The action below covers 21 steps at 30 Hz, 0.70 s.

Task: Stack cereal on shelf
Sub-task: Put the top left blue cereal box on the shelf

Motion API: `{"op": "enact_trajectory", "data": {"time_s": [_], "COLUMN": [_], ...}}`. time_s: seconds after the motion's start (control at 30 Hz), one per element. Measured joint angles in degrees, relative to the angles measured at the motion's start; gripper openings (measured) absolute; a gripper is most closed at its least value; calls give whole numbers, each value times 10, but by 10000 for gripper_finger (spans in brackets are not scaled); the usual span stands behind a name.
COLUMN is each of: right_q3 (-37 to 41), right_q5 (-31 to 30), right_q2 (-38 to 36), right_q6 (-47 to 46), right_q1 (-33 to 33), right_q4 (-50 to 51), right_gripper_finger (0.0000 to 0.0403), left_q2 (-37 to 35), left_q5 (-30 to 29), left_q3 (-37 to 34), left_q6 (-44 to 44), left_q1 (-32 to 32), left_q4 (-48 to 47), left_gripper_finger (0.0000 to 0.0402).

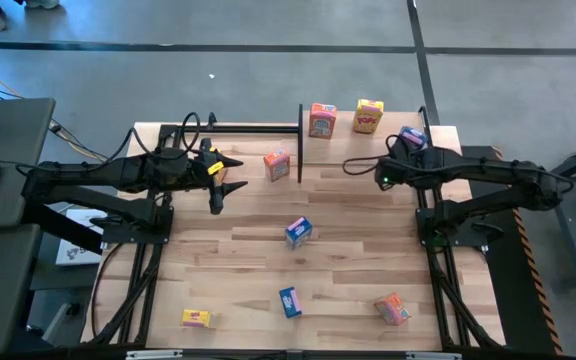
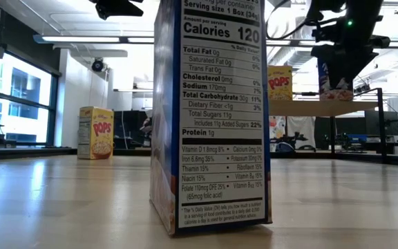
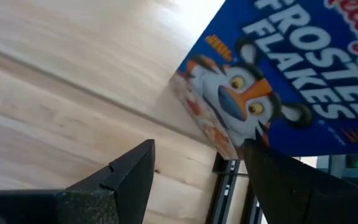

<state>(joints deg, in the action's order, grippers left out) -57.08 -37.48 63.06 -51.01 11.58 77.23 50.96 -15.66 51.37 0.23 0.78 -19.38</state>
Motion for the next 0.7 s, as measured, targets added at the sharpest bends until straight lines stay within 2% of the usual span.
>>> {"op": "enact_trajectory", "data": {"time_s": [0.7], "right_q3": [0], "right_q5": [-18], "right_q2": [0], "right_q6": [26], "right_q1": [55], "right_q4": [-28], "right_gripper_finger": [239], "left_q2": [0], "left_q5": [0], "left_q3": [0], "left_q6": [0], "left_q1": [0], "left_q4": [0], "left_gripper_finger": [243]}}
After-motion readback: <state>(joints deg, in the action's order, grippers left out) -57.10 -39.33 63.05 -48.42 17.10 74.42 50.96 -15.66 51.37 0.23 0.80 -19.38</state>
